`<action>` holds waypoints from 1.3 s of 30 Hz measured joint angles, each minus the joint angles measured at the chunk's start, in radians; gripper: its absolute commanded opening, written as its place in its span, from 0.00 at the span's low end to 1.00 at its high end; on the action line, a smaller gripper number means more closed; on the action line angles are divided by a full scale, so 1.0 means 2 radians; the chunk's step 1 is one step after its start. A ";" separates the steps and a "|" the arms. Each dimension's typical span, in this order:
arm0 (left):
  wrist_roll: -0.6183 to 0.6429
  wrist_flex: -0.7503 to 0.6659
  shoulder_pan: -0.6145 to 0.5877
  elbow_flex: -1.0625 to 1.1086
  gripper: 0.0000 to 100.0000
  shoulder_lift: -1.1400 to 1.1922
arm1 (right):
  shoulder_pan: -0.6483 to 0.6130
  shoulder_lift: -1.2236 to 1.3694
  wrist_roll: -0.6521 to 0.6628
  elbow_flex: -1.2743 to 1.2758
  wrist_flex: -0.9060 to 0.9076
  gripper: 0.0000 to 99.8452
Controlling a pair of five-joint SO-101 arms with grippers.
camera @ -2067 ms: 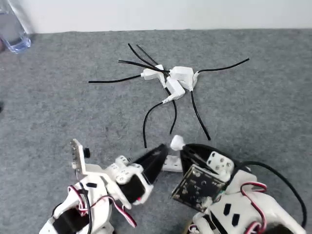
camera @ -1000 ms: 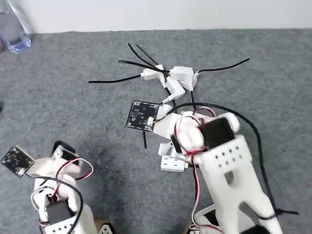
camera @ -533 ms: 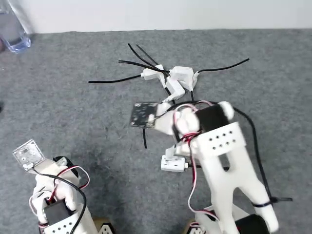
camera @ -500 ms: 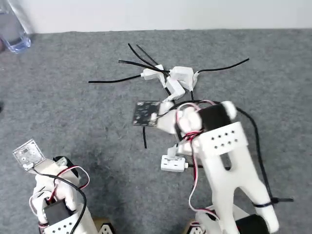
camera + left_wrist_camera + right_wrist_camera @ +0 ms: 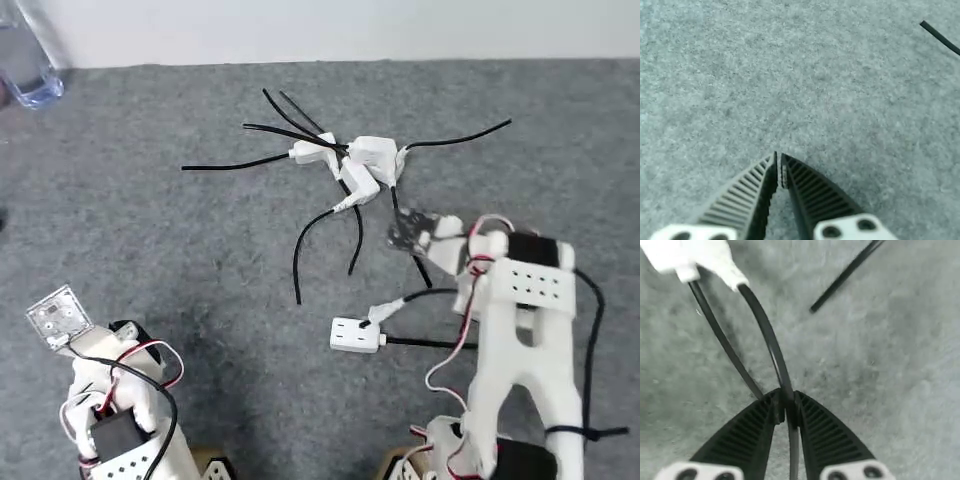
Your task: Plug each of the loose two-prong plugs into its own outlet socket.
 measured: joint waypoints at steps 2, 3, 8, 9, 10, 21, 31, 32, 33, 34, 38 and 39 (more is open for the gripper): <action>0.000 0.000 0.000 0.000 0.01 0.000 | 0.028 0.000 0.012 0.018 -0.031 0.01; 0.000 0.000 0.000 0.000 0.01 0.000 | 0.046 0.000 0.018 0.024 -0.048 0.01; 0.000 0.000 0.000 0.000 0.01 0.000 | 0.141 0.000 0.060 0.042 -0.091 0.04; 0.000 0.000 0.000 0.000 0.01 0.000 | 0.155 0.000 0.065 0.043 -0.093 0.08; 0.000 0.000 0.000 0.000 0.01 0.000 | 0.164 0.000 0.068 0.044 -0.094 0.13; 0.000 0.000 0.000 0.000 0.01 0.000 | 0.188 -0.045 0.100 0.044 -0.089 0.41; 0.000 0.000 0.000 0.000 0.01 0.000 | -0.007 -0.133 0.041 0.143 -0.058 0.41; 0.000 0.000 0.000 0.000 0.01 0.000 | -0.027 -0.131 0.029 0.155 -0.075 0.41; 0.000 0.000 0.000 0.000 0.01 0.000 | -0.040 -0.125 0.017 0.163 -0.094 0.41; 0.000 0.000 0.000 0.000 0.01 0.000 | -0.048 -0.117 0.008 0.167 -0.113 0.41; 0.000 0.000 0.000 0.000 0.01 0.000 | -0.083 -0.057 -0.007 0.170 -0.150 0.41; 0.000 0.000 0.000 0.000 0.01 0.000 | -0.092 -0.035 -0.008 0.170 -0.157 0.41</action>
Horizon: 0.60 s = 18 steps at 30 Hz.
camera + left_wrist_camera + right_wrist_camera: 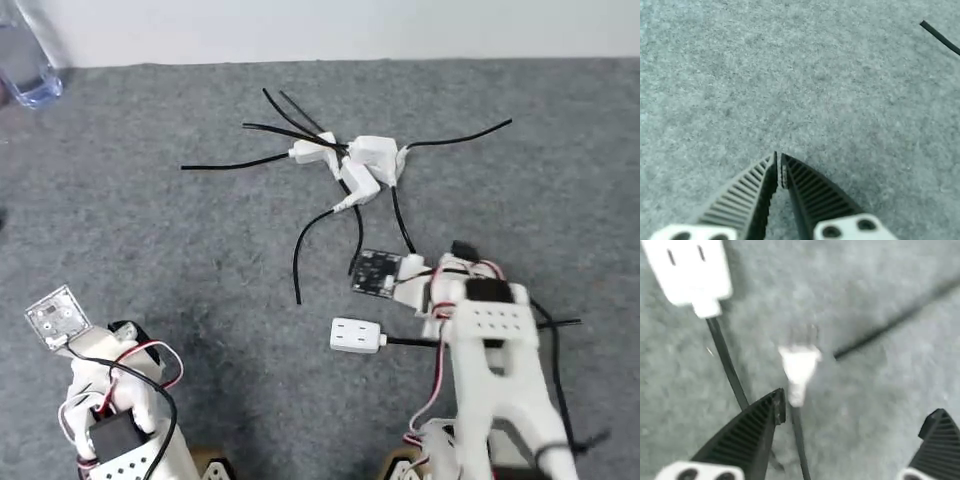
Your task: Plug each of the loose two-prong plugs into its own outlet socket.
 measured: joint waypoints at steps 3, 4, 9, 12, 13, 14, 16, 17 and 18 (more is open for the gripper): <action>0.000 0.000 0.000 0.000 0.01 0.000 | -0.004 0.072 -0.012 -0.020 -0.014 0.41; 0.000 0.000 0.000 0.000 0.01 0.000 | -0.003 0.094 -0.021 -0.035 -0.015 0.41; 0.000 0.000 0.000 0.000 0.01 0.000 | 0.002 0.156 -0.034 -0.082 -0.018 0.41; 0.000 0.000 0.000 0.000 0.01 0.000 | 0.004 0.160 -0.034 -0.085 -0.020 0.41; 0.000 0.000 0.000 0.000 0.01 0.000 | 0.004 0.162 -0.034 -0.085 -0.022 0.41; 0.000 0.000 0.000 0.000 0.01 0.000 | 0.003 0.163 -0.034 -0.085 -0.022 0.41; 0.000 0.000 0.000 0.000 0.01 0.000 | 0.004 0.164 -0.034 -0.087 -0.024 0.41; 0.000 0.000 0.000 0.000 0.01 0.000 | 0.004 0.165 -0.034 -0.089 -0.024 0.41; 0.000 0.000 0.000 0.000 0.01 0.000 | 0.004 0.165 -0.034 -0.089 -0.024 0.41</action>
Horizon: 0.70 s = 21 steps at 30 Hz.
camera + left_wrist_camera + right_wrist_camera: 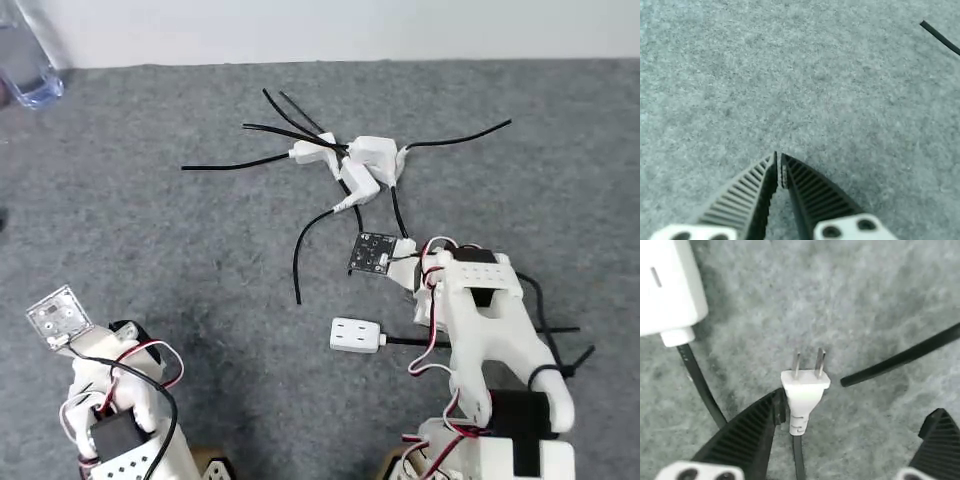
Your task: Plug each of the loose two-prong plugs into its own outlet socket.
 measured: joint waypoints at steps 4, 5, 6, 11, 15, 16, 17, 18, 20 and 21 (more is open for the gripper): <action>0.000 0.000 0.000 0.000 0.01 0.000 | 0.000 0.003 0.000 -0.001 0.000 0.41; 0.000 0.000 0.000 0.000 0.01 0.000 | 0.000 0.008 0.000 -0.001 0.000 0.41; 0.000 0.000 0.000 0.000 0.01 0.000 | 0.000 0.016 0.000 -0.001 0.000 0.41; 0.000 0.000 0.000 0.000 0.01 0.000 | -0.001 0.051 0.000 -0.020 0.001 0.41; 0.000 0.000 0.000 0.000 0.01 0.000 | -0.001 0.068 -0.012 -0.035 0.002 0.41; 0.000 0.000 0.000 0.000 0.01 0.000 | -0.001 0.070 -0.013 -0.037 0.002 0.40; 0.000 0.000 0.000 0.000 0.01 0.000 | -0.001 0.071 -0.014 -0.037 0.002 0.40; 0.000 0.000 0.000 0.000 0.01 0.000 | -0.001 0.071 -0.014 -0.037 0.002 0.39; 0.000 0.000 0.000 0.000 0.01 0.000 | -0.001 0.071 -0.015 -0.037 0.002 0.31; 0.000 0.000 0.000 0.000 0.01 0.000 | -0.001 0.071 -0.015 -0.037 0.002 0.25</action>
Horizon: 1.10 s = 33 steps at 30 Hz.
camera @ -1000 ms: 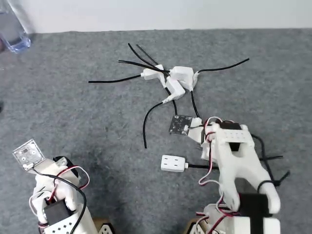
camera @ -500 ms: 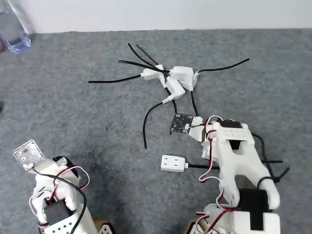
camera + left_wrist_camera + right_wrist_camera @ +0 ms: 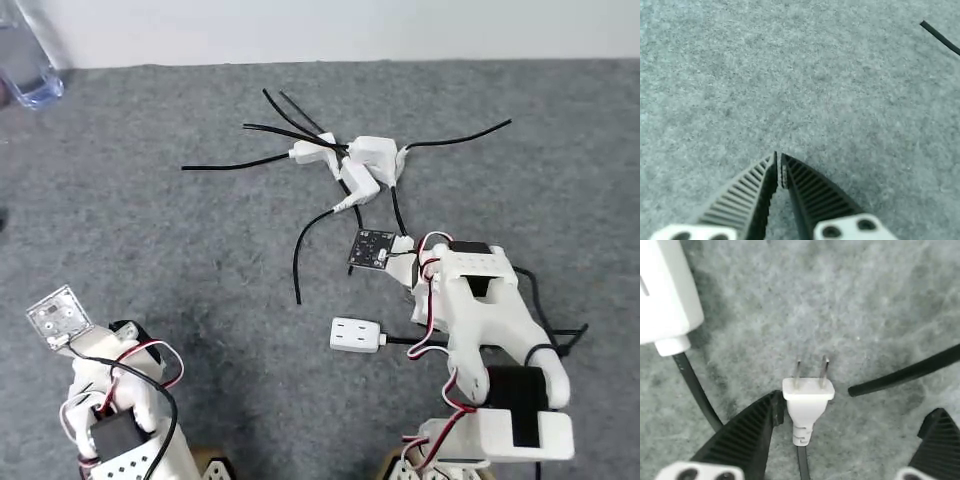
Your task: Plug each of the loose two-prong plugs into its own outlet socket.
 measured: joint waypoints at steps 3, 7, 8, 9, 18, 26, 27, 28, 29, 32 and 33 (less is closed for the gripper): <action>0.000 0.000 0.000 0.000 0.01 0.000 | -0.003 0.000 0.000 0.000 0.000 0.08; 0.000 0.000 0.000 0.000 0.01 0.000 | -0.006 0.000 0.000 -0.001 -0.001 0.08; 0.000 0.000 0.000 0.000 0.01 0.000 | -0.006 0.000 -0.002 -0.002 -0.002 0.11; 0.000 0.000 0.000 0.000 0.01 0.000 | -0.007 0.000 -0.005 -0.008 -0.003 0.13; 0.000 0.000 0.000 0.000 0.01 0.000 | -0.037 0.001 -0.028 -0.020 0.068 0.05; 0.000 0.000 0.000 0.000 0.01 0.000 | -0.017 0.004 -0.028 -0.021 0.117 0.01; 0.000 0.000 0.000 0.000 0.01 0.000 | -0.009 0.005 -0.028 -0.021 0.120 0.01; 0.000 0.000 0.000 0.000 0.01 0.000 | -0.002 0.005 -0.028 -0.021 0.120 0.01; 0.000 0.000 0.000 0.000 0.01 0.000 | 0.005 0.006 -0.022 -0.021 0.121 0.01; 0.000 0.000 0.000 0.000 0.01 0.000 | 0.024 0.008 0.001 -0.021 0.121 0.04; 0.000 0.000 0.000 0.000 0.01 0.000 | 0.026 0.008 0.005 -0.021 0.121 0.06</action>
